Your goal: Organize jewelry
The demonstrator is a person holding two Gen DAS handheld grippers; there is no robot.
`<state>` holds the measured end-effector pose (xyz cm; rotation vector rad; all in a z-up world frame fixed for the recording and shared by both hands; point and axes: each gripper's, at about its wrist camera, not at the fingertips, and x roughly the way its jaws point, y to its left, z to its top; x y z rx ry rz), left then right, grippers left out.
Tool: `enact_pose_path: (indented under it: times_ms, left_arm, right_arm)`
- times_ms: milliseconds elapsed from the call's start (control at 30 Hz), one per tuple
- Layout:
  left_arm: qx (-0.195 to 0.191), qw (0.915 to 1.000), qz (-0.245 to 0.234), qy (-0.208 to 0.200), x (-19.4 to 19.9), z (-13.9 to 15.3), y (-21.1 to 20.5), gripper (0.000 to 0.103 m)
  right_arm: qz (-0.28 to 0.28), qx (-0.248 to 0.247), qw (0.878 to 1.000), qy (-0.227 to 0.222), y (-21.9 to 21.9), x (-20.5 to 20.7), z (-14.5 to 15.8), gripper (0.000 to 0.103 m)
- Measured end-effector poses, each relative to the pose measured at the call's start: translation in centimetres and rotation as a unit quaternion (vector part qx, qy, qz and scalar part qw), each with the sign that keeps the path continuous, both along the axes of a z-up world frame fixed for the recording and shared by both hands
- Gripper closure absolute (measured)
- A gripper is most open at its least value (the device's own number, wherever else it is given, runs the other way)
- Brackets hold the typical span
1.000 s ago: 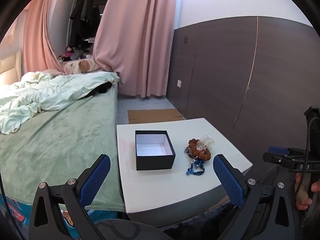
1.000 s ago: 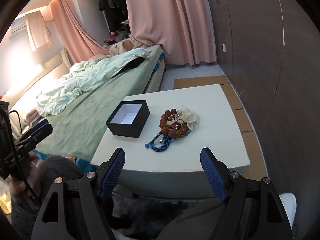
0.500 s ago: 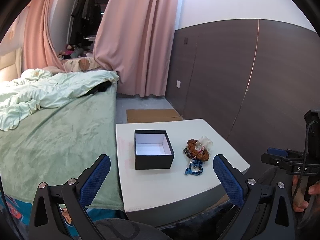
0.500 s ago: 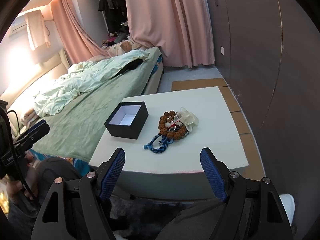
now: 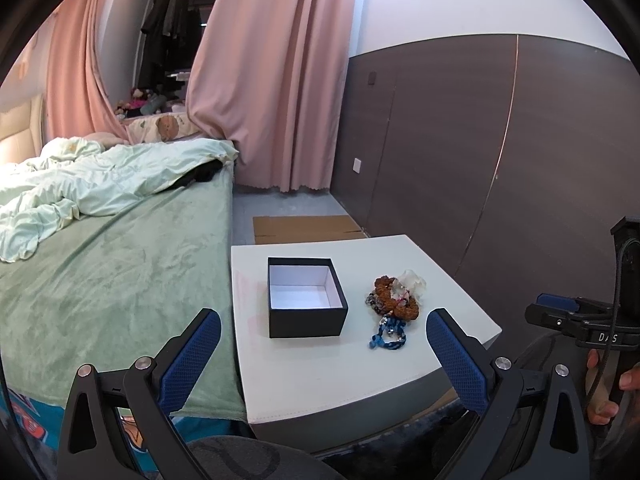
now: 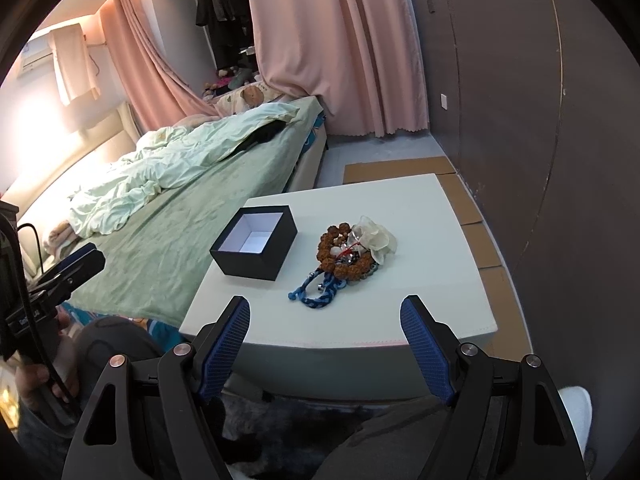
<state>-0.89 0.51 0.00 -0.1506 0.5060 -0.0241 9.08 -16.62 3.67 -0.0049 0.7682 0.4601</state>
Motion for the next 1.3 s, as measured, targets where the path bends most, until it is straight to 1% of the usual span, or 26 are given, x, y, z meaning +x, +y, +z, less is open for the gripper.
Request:
enact_pose_path:
  times_ms: [533,800,967,1100,1300]
  left_arm:
    - [0.001,1.0,-0.001,0.001,0.3,0.2,-0.3,0.0]
    - [0.009,1.0,-0.004,0.001,0.0,0.3,-0.5,0.0]
    - [0.014,0.9999,-0.004,-0.006,-0.3,0.4,-0.7,0.0]
    - [0.02,0.9998,-0.007,0.007,-0.3,0.3,-0.9,0.0]
    - [0.036,0.9993,0.0,0.006,-0.4,0.4,-1.1,0.0]
  right_arm:
    - [-0.001,-0.002,1.0,-0.001,0.1,0.1,0.0,0.025]
    - [0.002,-0.002,1.0,-0.002,0.4,-0.1,-0.1,0.025]
    - [0.001,-0.006,1.0,-0.003,0.6,-0.4,-0.2,0.025]
    - [0.003,0.004,1.0,-0.006,0.6,-0.3,0.0,0.025]
    - [0.005,0.021,1.0,-0.004,0.4,0.1,-0.2,0.025]
